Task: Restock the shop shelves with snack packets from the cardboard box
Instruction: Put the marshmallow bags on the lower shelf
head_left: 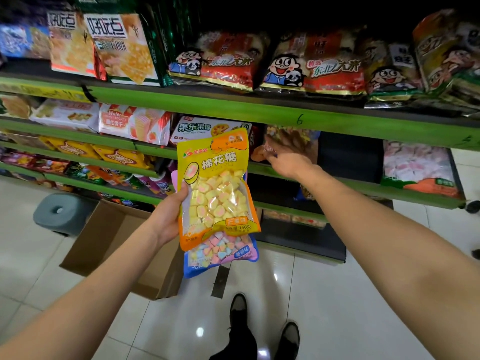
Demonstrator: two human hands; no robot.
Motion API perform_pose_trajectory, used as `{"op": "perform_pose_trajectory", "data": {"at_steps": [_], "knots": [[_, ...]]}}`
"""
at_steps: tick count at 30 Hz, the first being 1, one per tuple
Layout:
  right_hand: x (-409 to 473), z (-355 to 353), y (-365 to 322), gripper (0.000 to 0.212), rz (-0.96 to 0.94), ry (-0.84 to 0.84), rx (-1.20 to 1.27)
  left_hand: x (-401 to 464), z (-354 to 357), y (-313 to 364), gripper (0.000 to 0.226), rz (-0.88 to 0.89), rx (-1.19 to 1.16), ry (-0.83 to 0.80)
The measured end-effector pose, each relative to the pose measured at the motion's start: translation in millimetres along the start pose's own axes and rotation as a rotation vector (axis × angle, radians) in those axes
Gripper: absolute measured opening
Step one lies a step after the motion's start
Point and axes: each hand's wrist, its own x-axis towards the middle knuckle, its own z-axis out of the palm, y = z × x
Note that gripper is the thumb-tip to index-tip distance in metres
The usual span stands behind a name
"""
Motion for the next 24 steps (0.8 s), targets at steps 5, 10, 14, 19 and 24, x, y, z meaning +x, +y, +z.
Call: {"op": "perform_pose_trajectory", "data": {"at_steps": [5,10,14,19,24], "knots": [[-14,6,11,0.058,-0.053,-0.033,-0.008,6,7,4,0.046,0.005,0.037,-0.008],[-20,-2,16,0.059,-0.106,-0.047,0.017,12,26,7,0.047,-0.017,0.069,-0.030],[-44,-8,49,0.059,-0.136,0.157,-0.004,20,36,5,0.052,-0.037,0.078,-0.044],[-72,-31,152,0.058,0.274,0.378,-0.054,31,47,-9,0.060,-0.074,0.097,-0.044],[-88,-49,243,0.066,0.572,0.204,0.027,28,63,-21,0.058,-0.096,0.135,-0.055]]}}
